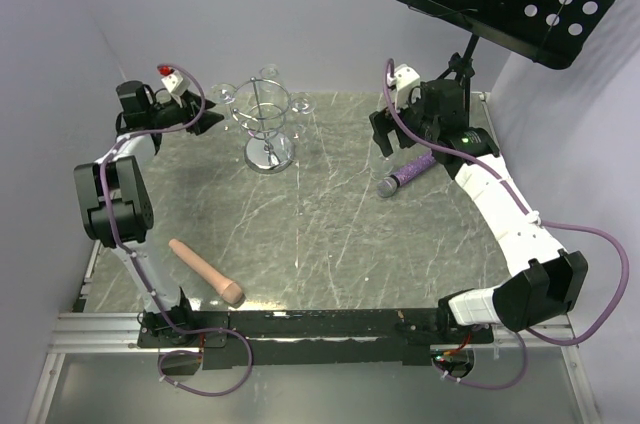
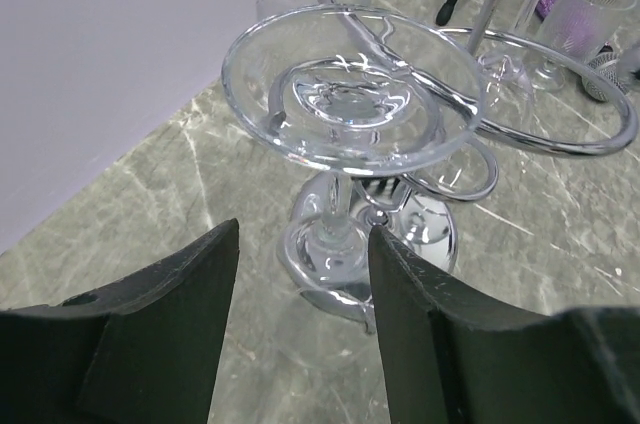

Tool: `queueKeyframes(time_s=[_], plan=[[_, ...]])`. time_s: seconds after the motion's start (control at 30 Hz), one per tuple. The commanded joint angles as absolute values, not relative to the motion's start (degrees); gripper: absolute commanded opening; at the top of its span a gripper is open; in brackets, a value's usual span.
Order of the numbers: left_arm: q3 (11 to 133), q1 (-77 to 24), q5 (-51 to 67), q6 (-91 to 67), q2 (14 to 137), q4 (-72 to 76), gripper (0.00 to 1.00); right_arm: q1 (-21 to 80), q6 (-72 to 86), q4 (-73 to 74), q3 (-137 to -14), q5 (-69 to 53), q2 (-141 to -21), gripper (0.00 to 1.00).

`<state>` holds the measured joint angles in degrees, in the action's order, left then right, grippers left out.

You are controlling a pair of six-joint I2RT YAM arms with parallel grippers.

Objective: Take the wine glass off the wine glass rack

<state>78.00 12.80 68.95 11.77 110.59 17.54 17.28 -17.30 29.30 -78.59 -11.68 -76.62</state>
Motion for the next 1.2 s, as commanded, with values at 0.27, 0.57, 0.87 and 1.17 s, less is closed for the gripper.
queueKeyframes(time_s=[0.27, 0.57, 0.87, 1.17], plan=[[79.5, 10.9, 70.4, 7.6, 113.2, 25.2, 0.52, 17.8, -18.2, 29.7, -81.5, -10.1, -76.1, 1.0], [80.1, 10.4, 71.7, 7.4, 114.1, 25.3, 0.49, 18.5, -18.2, 28.7, -81.6, -9.5, -77.1, 1.0], [80.6, 9.9, 74.1, 4.0, 115.8, 29.3, 0.46, 19.4, -19.0, 29.9, -81.7, -9.3, -77.5, 1.0], [80.5, 9.4, 74.3, -4.9, 117.2, 38.4, 0.43, 20.7, -19.8, 29.9, -82.2, -8.8, -78.3, 1.0]])
